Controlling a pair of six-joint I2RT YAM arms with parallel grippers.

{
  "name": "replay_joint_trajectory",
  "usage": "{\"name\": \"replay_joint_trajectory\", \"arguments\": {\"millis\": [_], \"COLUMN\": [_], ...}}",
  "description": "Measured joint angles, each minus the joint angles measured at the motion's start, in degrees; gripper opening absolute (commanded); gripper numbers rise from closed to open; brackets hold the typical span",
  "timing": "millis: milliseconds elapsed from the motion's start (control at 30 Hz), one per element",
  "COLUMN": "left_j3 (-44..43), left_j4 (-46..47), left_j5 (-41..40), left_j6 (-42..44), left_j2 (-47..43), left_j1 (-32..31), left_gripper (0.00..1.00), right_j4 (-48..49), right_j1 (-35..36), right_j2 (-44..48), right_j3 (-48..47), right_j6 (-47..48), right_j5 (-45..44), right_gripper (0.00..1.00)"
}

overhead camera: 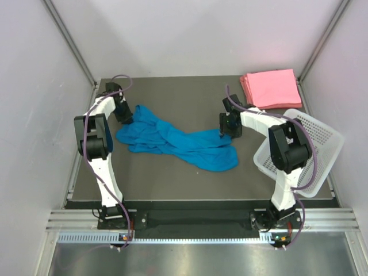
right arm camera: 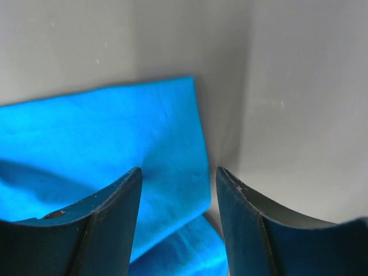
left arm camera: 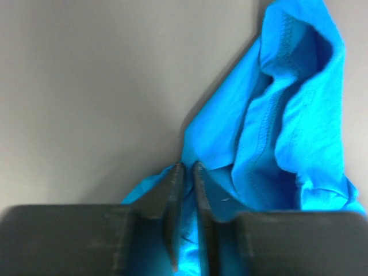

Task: Fold and stack the t-shirts
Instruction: Flatten the tshirt out

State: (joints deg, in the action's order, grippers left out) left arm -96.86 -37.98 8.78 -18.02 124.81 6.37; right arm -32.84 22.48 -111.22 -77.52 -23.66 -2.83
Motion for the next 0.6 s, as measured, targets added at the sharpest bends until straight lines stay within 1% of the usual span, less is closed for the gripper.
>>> {"name": "replay_joint_trajectory", "arguments": {"millis": [67,100,300,367,400,433,533,567,600], "left_j3": [0.92,1.22,3.78,4.68,5.16,5.6,6.8,7.17,7.43], "left_j4": [0.11,0.24,1.77,1.99,2.03,2.03,1.99,2.01,1.92], "left_j5": [-0.5,-0.68,-1.18,-1.2,-1.22,-1.33,-2.36,-2.91,-3.58], "left_j6": [-0.04,-0.13,-0.35,-0.5,-0.59,-0.72,-1.27,-1.53,-1.7], "left_j2": [-0.5,-0.7,-2.21,-2.8,-3.13,-3.43,-4.33,-4.61,-4.87], "left_j1": [0.0,0.0,-0.22,-0.22,-0.24,-0.26,-0.37,-0.42,-0.46], "left_gripper": [0.03,0.0,0.0,0.0,0.0,0.0,0.0,0.0,0.0], "right_j4": [-0.52,-0.7,-0.37,0.15,0.44,0.9,2.49,2.84,2.75], "right_j1": [0.0,0.0,0.0,0.0,0.0,0.0,0.0,-0.02,-0.02], "right_j2": [0.81,1.22,3.89,4.28,4.35,4.5,4.55,4.55,4.55], "right_j3": [0.96,1.4,5.27,6.34,6.62,6.82,7.39,7.21,6.69], "right_j6": [-0.55,-1.03,-5.64,-7.39,-7.98,-8.66,-10.01,-9.86,-9.53], "right_j5": [-0.26,-0.31,-0.11,0.13,0.13,0.17,-0.09,-0.39,-0.63], "right_gripper": [0.55,0.55,0.54,0.5,0.47,0.32,0.12,0.01,0.0]}}
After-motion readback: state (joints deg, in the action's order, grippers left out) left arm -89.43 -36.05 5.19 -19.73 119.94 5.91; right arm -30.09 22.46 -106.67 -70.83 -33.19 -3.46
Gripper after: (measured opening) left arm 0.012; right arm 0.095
